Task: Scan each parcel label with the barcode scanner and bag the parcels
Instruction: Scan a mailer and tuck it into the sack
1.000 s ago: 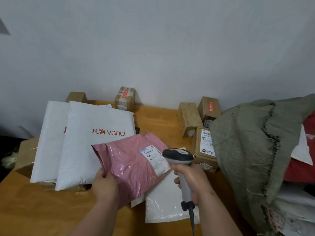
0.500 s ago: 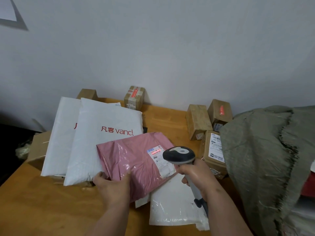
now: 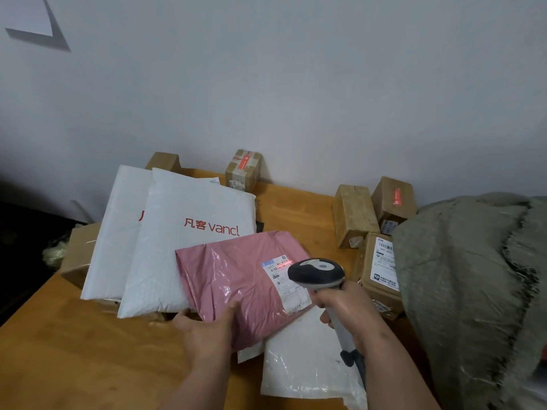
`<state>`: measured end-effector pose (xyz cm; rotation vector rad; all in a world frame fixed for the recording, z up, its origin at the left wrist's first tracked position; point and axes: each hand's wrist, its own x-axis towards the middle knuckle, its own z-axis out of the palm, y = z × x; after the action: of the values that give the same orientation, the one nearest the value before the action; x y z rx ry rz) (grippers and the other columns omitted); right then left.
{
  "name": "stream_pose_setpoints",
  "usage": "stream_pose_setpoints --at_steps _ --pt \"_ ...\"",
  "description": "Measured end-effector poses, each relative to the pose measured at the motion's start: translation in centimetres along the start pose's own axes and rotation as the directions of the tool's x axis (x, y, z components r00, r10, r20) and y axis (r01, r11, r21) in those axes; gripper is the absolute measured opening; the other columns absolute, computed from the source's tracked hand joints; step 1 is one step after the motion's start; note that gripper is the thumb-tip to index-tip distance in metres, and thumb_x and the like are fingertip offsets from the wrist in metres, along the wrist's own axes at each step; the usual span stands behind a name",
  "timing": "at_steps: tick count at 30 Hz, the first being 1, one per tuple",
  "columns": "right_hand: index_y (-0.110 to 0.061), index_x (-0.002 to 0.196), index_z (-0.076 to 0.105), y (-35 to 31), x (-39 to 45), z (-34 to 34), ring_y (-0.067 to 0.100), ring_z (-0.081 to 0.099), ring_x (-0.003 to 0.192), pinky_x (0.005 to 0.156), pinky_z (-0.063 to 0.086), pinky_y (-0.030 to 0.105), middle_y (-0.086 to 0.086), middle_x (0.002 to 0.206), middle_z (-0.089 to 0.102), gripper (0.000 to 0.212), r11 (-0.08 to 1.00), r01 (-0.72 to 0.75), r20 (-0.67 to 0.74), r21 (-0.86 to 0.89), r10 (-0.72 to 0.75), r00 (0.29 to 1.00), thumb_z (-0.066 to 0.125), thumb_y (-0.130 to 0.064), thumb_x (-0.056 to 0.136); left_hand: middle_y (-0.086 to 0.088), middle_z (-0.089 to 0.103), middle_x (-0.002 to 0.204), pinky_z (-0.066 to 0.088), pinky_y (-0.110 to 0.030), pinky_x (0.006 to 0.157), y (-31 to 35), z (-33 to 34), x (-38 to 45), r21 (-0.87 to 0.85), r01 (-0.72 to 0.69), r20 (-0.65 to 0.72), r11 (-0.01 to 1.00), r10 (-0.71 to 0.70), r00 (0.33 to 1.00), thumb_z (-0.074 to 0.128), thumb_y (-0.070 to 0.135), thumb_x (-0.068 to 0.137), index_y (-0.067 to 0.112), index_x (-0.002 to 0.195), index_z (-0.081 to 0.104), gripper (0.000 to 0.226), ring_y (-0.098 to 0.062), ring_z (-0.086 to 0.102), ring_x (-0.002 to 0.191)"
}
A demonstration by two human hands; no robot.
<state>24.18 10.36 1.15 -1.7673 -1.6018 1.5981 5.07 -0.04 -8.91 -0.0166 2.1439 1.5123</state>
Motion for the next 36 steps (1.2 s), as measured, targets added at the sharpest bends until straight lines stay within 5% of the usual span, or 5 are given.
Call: stream_pose_setpoints --at_steps 12,18,25,30,36 --pt "-0.014 0.099 0.066 -0.3 0.1 -0.2 0.021 0.063 0.074 0.066 0.048 0.034 0.009 0.082 0.067 0.020 1.000 -0.006 0.018 0.008 0.005 1.000 0.068 -0.007 0.080 -0.009 0.053 0.116 0.050 -0.042 0.090 0.0 0.5 -0.2 0.015 0.033 0.052 0.999 -0.033 0.998 0.096 0.041 0.055 0.009 0.133 0.038 0.103 -0.027 0.051 0.094" --pt "-0.012 0.097 0.067 -0.3 0.3 -0.2 0.020 0.061 0.072 0.065 0.048 0.032 0.008 0.078 0.065 0.018 1.000 -0.010 0.045 0.019 0.009 0.999 0.067 -0.008 0.080 -0.015 0.057 0.124 0.052 -0.051 0.095 -0.1 0.7 0.0 0.042 0.054 0.104 0.998 -0.058 0.993 0.093 0.026 0.065 0.004 0.133 0.044 0.086 -0.038 0.057 0.108" --pt "-0.013 0.102 0.065 -0.8 -0.3 -0.1 0.017 0.058 0.064 0.054 0.044 0.024 0.005 0.075 0.061 0.023 0.998 0.024 0.052 0.052 -0.027 0.998 0.065 -0.004 0.080 -0.015 0.059 0.125 0.058 -0.048 0.071 2.3 1.3 0.1 -0.094 0.313 0.339 0.945 -0.266 0.902 0.083 0.015 0.077 0.008 0.127 0.053 0.059 -0.039 0.058 0.102" --pt "-0.021 0.092 0.066 -0.9 -1.1 -0.4 0.018 0.064 0.073 0.062 0.047 0.028 0.003 0.080 0.067 0.017 0.994 0.087 0.033 0.072 -0.089 0.995 0.066 -0.009 0.080 -0.018 0.054 0.137 0.050 -0.061 0.095 4.7 1.5 -1.1 -0.203 0.258 0.424 0.945 -0.153 0.893 0.069 0.012 0.090 0.013 0.141 0.049 0.055 -0.043 0.056 0.117" --pt "-0.024 0.089 0.065 -1.3 -2.9 -1.6 0.016 0.069 0.080 0.067 0.048 0.027 0.000 0.083 0.072 0.013 0.972 0.196 -0.011 0.131 -0.196 0.981 0.070 -0.021 0.077 -0.010 0.066 0.123 0.054 -0.052 0.092 8.4 0.2 -5.3 -0.289 -0.051 0.305 0.956 0.142 0.942 0.065 0.024 0.095 0.018 0.133 0.058 0.040 -0.033 0.065 0.107"
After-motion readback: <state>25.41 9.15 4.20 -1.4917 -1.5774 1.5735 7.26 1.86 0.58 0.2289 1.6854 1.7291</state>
